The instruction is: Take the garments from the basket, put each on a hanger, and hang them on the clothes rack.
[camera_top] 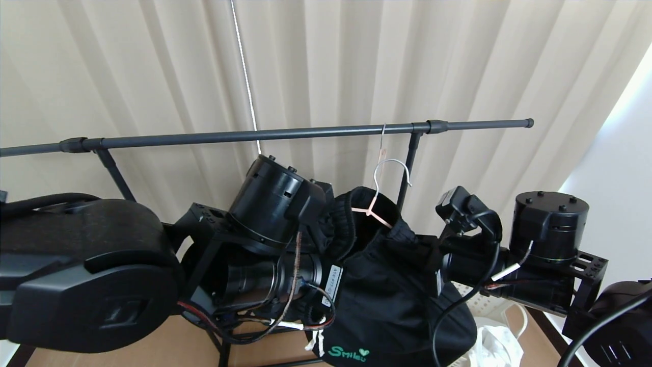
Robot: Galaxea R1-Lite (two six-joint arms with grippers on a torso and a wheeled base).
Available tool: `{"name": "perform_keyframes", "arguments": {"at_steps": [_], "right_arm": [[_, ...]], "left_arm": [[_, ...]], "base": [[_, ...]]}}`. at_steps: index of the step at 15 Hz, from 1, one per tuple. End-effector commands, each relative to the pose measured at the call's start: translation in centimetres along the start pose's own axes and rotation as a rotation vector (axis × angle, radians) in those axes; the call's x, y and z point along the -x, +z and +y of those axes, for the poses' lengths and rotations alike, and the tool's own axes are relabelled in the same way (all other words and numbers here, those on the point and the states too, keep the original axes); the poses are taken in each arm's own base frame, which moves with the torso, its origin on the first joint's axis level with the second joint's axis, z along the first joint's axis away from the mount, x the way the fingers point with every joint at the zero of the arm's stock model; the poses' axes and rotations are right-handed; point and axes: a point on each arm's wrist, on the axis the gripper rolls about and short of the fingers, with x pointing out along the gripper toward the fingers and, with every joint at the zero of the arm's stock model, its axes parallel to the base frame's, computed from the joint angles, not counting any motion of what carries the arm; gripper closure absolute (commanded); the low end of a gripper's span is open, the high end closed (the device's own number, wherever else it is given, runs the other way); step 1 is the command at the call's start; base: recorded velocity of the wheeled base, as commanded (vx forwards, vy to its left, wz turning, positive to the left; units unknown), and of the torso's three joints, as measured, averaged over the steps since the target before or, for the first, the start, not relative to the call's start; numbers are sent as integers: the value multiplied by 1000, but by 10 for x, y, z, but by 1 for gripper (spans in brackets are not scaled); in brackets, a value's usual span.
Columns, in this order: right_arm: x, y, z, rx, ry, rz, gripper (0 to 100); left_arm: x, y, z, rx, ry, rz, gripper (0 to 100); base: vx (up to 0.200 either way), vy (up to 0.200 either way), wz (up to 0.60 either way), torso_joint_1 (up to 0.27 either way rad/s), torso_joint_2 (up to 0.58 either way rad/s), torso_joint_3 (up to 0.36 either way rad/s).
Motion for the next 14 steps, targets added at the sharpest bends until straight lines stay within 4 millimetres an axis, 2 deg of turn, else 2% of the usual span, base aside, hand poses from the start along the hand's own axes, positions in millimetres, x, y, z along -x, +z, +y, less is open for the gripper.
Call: {"name": "perform_keyframes", "arguments": {"at_steps": [1,14], "right_arm": [[3,-1,1,4,1,-10,100],[16,4,6,25,20,-62,100]], "left_arm": [[-20,-3,-1,10,28,34,100],[-47,1,1,49,87,-33,100]], "base": [[0,0,0,0,0,0],[0,0,0,0,0,0]]}}
